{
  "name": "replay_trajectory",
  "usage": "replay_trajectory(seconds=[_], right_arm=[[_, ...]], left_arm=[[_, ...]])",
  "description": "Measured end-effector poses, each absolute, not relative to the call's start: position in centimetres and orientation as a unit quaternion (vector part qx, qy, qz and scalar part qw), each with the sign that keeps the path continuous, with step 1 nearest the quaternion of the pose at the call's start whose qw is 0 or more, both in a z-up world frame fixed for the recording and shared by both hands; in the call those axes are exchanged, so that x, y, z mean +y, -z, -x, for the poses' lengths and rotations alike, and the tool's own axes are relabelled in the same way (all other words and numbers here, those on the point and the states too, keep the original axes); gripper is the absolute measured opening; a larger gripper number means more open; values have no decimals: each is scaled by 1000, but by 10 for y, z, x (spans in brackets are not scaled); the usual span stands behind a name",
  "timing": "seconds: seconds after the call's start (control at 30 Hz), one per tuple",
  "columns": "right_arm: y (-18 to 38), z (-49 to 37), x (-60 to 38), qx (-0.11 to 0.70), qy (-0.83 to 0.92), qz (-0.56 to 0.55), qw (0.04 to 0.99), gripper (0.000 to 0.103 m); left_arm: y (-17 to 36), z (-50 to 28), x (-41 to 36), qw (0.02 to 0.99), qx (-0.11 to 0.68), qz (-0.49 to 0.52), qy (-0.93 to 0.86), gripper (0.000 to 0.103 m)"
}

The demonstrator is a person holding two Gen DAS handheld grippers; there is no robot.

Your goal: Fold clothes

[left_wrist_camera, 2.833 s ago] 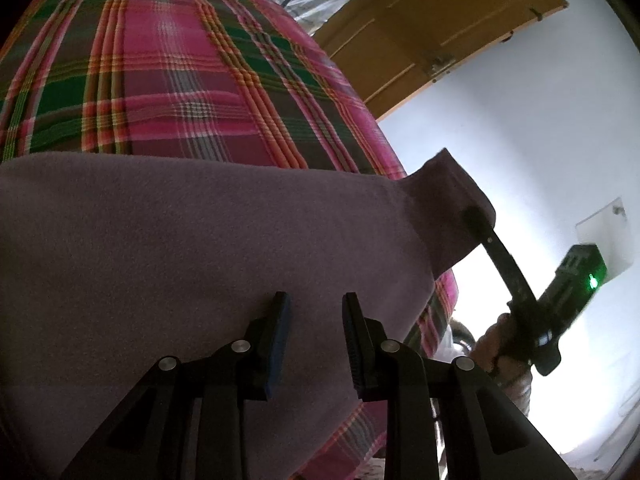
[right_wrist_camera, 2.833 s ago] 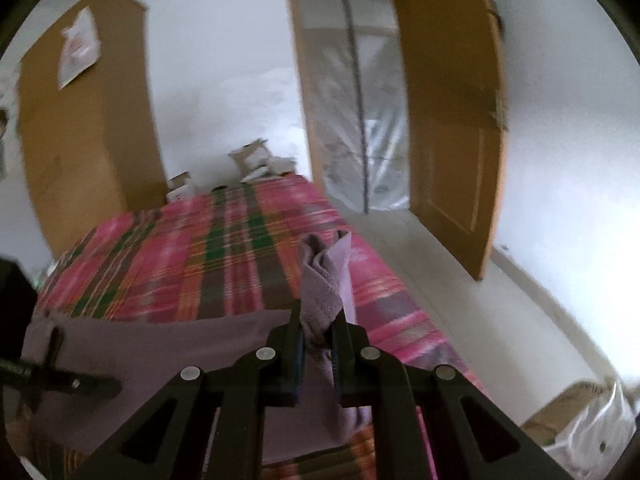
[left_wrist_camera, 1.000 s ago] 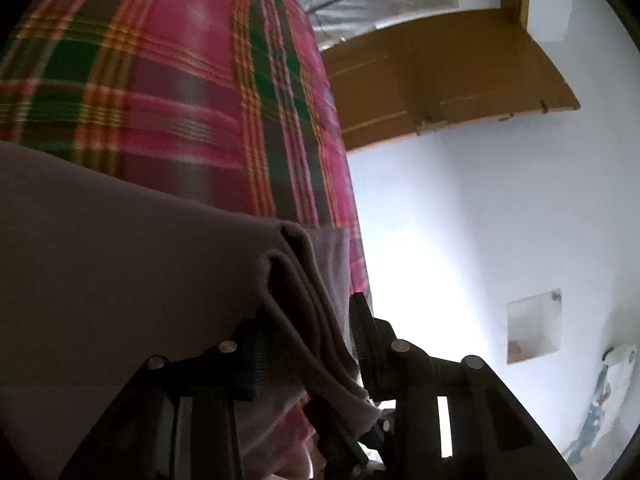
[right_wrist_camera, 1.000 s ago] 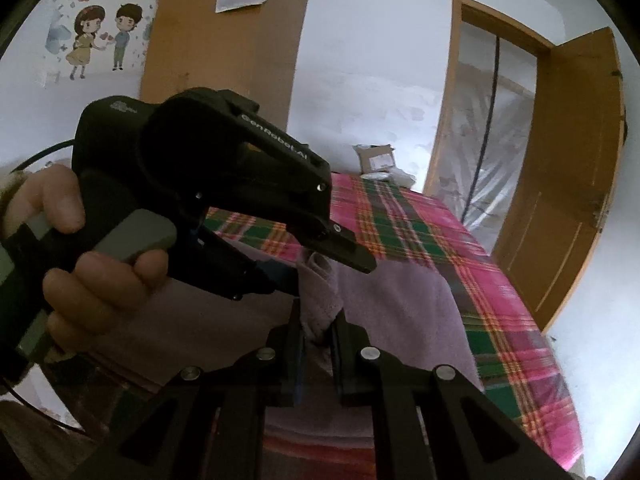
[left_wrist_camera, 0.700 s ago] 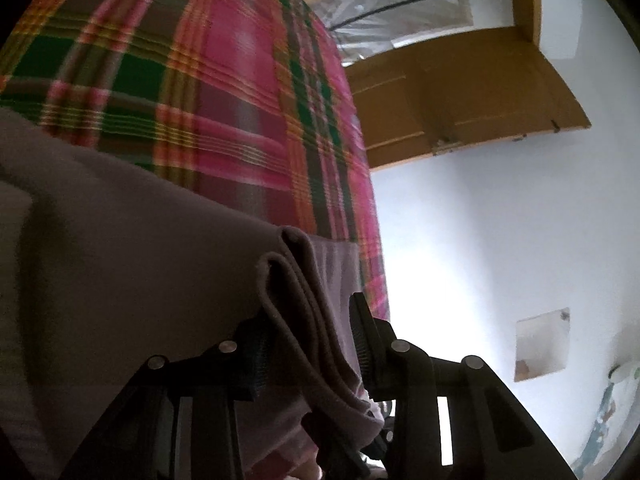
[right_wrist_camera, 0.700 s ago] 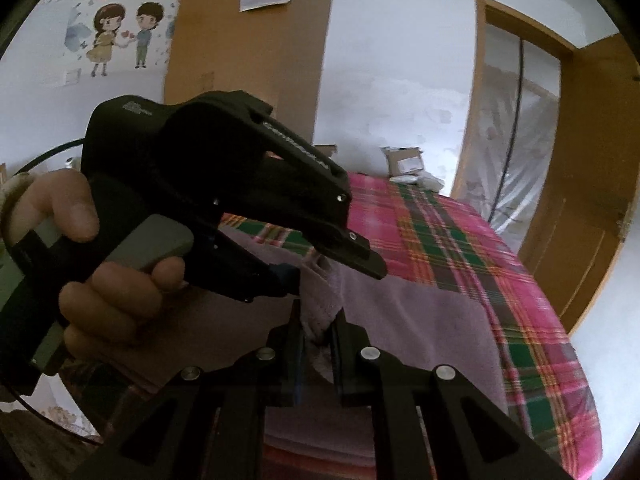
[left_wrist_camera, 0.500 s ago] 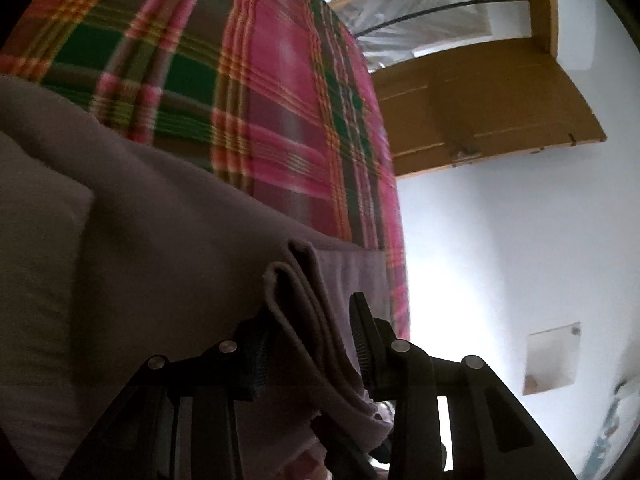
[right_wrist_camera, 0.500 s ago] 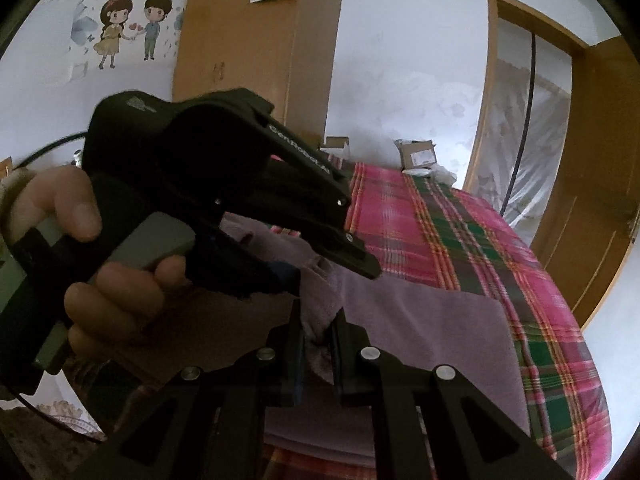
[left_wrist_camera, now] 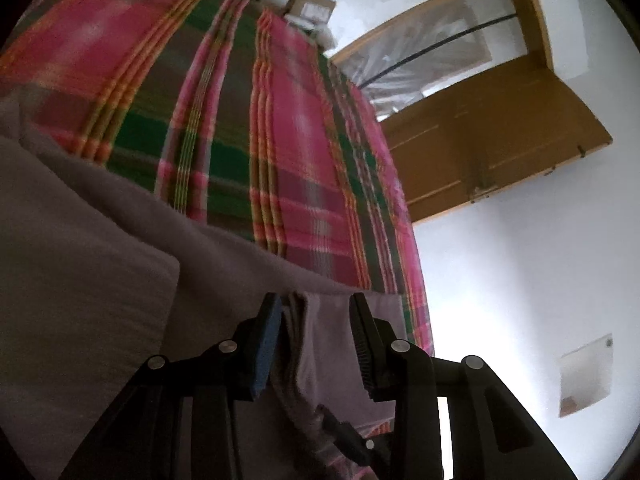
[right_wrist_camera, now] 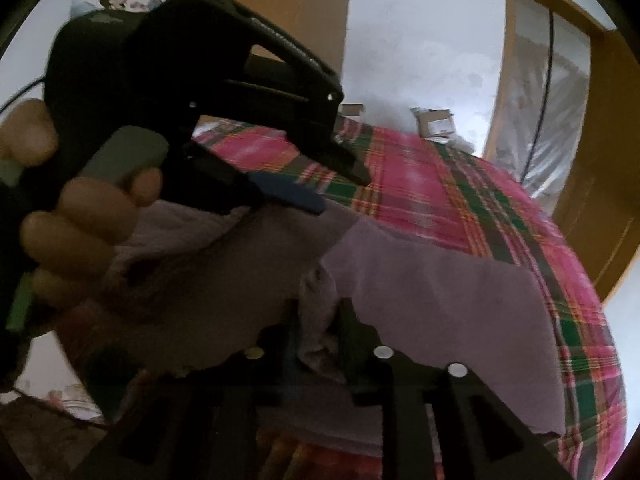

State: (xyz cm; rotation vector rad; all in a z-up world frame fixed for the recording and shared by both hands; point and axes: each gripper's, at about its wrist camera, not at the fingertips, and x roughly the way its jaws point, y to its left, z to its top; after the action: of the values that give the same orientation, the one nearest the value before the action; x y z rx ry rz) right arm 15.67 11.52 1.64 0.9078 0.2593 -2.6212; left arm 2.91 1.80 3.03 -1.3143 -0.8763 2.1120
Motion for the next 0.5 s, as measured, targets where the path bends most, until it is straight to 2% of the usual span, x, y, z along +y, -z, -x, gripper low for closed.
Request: replay_trajectory(seconds=[0.13,0.23,0.4,0.5], right_arm=[[-26,-169,120,78,925,-311,205,23],[-37,-173,137,37,928,-299,217,23],[-28,-147,169,-24,934,-330,138,25],[-14,-138,162,-39,918,-359,162,25]], left_arm=[[-35,-28,29,253,-319,481,-776,36],[-37,-32,26,258,-315,481,-776,36],[-41,-41,26,264,-313,477,-777,36],[-42,-42,32,275,-308,479,-775,36]])
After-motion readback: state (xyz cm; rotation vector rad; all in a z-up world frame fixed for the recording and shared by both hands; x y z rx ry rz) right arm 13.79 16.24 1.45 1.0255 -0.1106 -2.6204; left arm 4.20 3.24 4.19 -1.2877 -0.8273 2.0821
